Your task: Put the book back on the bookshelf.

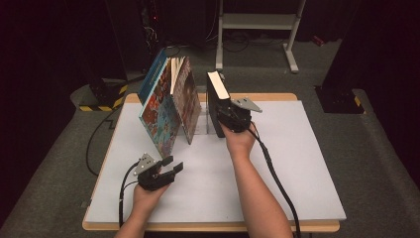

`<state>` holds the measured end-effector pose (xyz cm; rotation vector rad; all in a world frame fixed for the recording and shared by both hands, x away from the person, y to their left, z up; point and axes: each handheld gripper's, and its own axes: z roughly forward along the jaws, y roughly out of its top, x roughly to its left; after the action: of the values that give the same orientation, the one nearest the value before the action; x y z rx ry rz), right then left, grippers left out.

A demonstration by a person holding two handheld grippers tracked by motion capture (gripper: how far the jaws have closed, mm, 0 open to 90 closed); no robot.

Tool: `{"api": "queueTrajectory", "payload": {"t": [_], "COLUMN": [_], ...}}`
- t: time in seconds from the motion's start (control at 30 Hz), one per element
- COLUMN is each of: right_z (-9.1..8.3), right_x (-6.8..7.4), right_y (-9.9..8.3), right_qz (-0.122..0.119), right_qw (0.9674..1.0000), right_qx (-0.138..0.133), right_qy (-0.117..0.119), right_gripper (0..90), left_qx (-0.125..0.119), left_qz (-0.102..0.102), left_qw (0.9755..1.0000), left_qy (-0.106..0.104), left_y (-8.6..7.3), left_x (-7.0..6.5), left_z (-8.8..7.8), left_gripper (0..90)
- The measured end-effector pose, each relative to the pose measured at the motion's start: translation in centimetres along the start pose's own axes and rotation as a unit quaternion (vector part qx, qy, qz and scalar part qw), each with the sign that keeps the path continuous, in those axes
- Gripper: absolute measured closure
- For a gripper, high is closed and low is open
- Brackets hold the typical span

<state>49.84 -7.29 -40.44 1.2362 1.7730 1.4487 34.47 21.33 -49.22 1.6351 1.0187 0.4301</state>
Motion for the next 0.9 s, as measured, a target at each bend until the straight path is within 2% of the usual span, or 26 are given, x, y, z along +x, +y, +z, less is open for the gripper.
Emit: {"api": "queueTrajectory", "payload": {"t": [0.1,0.33,0.57,0.73,0.9], "right_z": [0.1,0.1,0.6,1.5,2.3], "right_x": [-0.2,0.2,1.2,2.2,3.0], "right_y": [-0.4,-0.3,-0.2,0.4,0.5], "right_qz": [-0.001,-0.008,0.002,0.004,0.006], "right_qw": [1.0,0.9999,0.9999,0.9998,0.9998], "right_qx": [0.007,0.009,0.01,0.02,0.017], "right_qy": [0.004,-0.005,-0.006,-0.005,-0.009], "right_gripper": [46.6,49.0,47.7,45.4,44.0], "left_qx": [0.001,0.001,0.003,0.001,0.003], "left_qz": [0.003,-0.003,-0.002,-0.004,-0.002], "left_qw": [1.0,1.0,1.0,1.0,1.0], "left_qy": [0.0,0.003,0.002,0.002,0.002], "left_y": [-0.1,0.0,0.0,0.1,0.1], "left_x": [-0.1,0.0,0.1,0.2,0.3], "left_z": [0.1,0.2,0.2,0.2,0.2], "left_gripper": [44.2,44.2,44.1,44.2,44.1]}}
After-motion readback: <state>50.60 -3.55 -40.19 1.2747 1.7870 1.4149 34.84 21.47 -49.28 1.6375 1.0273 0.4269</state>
